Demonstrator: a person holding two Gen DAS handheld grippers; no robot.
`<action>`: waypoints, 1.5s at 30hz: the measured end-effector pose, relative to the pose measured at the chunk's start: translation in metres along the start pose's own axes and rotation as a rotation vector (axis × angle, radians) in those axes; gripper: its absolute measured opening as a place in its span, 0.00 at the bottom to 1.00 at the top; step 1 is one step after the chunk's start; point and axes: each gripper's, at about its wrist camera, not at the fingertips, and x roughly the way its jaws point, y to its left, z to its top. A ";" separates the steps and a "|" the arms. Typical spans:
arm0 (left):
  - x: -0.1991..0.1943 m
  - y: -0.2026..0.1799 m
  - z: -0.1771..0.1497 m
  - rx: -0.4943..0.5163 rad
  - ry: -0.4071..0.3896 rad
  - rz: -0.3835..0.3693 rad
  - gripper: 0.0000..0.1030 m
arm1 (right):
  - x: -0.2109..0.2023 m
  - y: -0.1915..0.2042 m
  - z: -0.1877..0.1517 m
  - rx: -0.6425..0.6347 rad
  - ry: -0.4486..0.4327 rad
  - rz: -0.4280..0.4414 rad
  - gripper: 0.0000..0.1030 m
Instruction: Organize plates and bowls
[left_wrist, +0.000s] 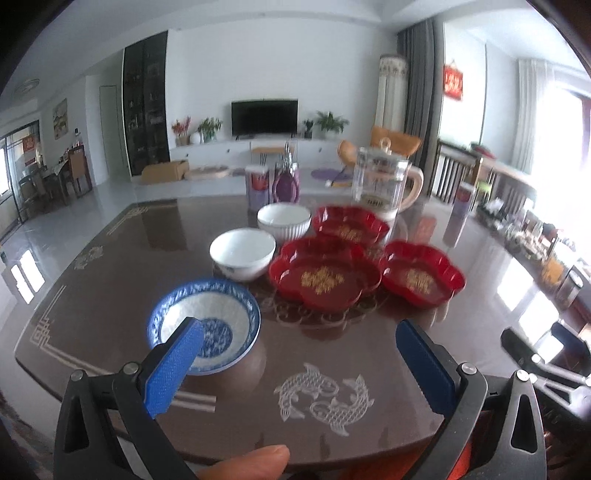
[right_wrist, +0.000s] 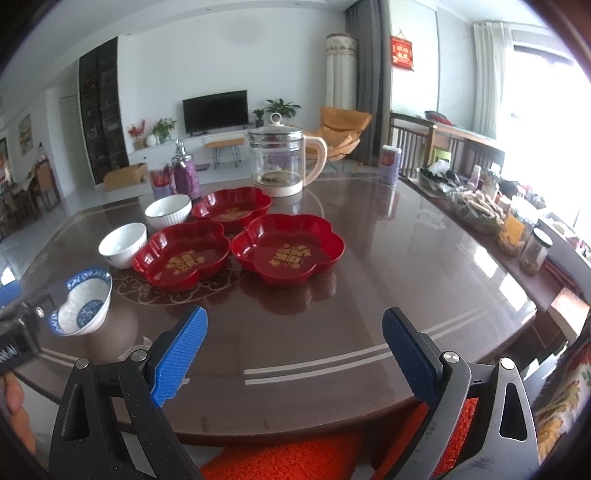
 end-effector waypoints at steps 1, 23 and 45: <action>-0.002 0.002 0.001 0.003 -0.013 -0.007 1.00 | -0.002 0.002 0.000 -0.005 -0.003 -0.002 0.95; 0.008 -0.007 -0.006 0.151 0.002 0.128 1.00 | 0.002 0.008 0.019 -0.044 -0.088 -0.020 0.95; 0.019 -0.040 0.029 0.167 0.001 0.031 1.00 | 0.032 -0.008 -0.009 -0.050 -0.041 -0.039 0.95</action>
